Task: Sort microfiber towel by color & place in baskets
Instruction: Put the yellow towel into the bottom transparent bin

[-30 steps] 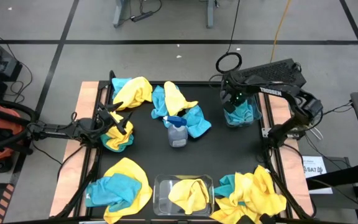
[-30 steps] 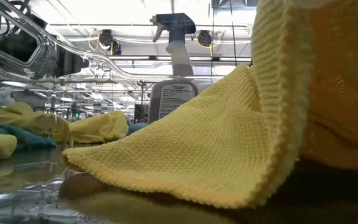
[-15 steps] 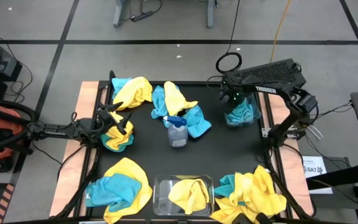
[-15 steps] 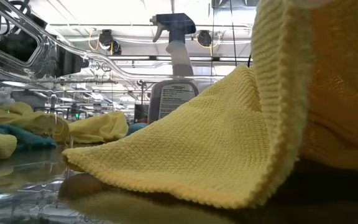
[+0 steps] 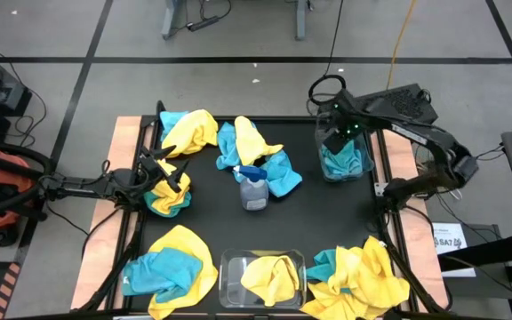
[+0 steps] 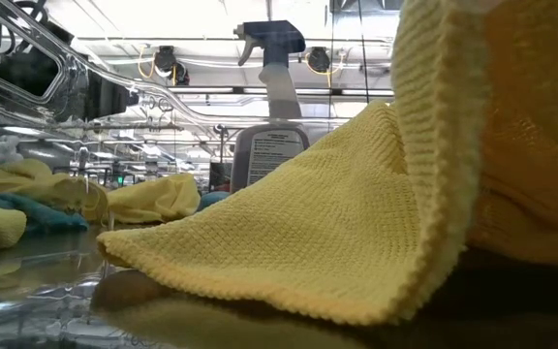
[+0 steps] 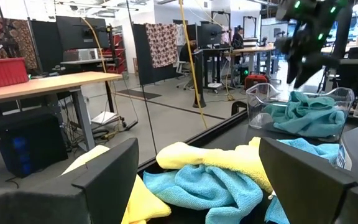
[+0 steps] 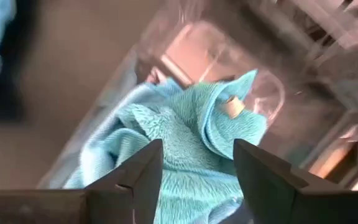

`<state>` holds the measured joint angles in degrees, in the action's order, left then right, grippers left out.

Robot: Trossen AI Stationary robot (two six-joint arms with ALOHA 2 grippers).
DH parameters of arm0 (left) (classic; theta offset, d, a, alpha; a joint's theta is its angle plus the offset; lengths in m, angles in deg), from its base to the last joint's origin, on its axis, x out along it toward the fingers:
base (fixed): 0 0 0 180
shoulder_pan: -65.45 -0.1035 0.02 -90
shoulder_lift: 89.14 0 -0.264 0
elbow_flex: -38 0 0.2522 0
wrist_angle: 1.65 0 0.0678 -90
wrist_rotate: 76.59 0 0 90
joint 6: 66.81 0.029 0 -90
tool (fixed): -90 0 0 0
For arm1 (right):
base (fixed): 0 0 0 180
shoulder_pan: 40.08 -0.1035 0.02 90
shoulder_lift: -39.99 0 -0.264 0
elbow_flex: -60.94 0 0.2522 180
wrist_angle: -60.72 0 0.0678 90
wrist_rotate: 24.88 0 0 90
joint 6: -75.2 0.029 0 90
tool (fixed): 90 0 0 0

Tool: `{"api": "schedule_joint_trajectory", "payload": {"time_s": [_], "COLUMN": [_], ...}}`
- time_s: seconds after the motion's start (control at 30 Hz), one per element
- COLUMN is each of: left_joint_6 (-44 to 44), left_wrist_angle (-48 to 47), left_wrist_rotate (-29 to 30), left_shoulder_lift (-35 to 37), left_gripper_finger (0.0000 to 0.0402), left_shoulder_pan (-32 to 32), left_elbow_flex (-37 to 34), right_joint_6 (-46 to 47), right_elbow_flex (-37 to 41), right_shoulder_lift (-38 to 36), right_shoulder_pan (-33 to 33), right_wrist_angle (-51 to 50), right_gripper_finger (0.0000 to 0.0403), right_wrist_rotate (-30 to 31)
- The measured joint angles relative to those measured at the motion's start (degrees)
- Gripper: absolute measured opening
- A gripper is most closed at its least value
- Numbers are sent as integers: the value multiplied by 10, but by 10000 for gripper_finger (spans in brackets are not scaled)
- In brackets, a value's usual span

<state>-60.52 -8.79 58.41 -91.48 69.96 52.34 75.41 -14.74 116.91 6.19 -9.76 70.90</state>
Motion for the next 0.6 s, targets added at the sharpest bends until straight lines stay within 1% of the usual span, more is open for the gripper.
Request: {"api": "schedule_joint_trajectory", "payload": {"time_s": [0.1,0.27,0.37,0.5,0.6], "left_joint_6": [0,0,-1,-3,-15], "left_wrist_angle": [0,0,1,0,0], "left_wrist_rotate": [0,0,0,0,0], "left_shoulder_lift": [0,0,0,0,0], "left_gripper_finger": [338,338,338,338,338], "left_shoulder_pan": [0,0,0,0,0], "left_elbow_flex": [0,0,0,0,0], "right_joint_6": [-1,-1,0,8,23], "right_elbow_flex": [-22,-53,-61,-61,-61], "right_shoulder_lift": [-37,-93,-125,-167,-191], "right_shoulder_pan": [-6,-20,-33,-54,-78], "right_wrist_angle": [-26,-74,-97,-117,-130], "right_gripper_finger": [200,205,205,206,206], "right_wrist_rotate": [-9,-68,-122,-223,-279]}}
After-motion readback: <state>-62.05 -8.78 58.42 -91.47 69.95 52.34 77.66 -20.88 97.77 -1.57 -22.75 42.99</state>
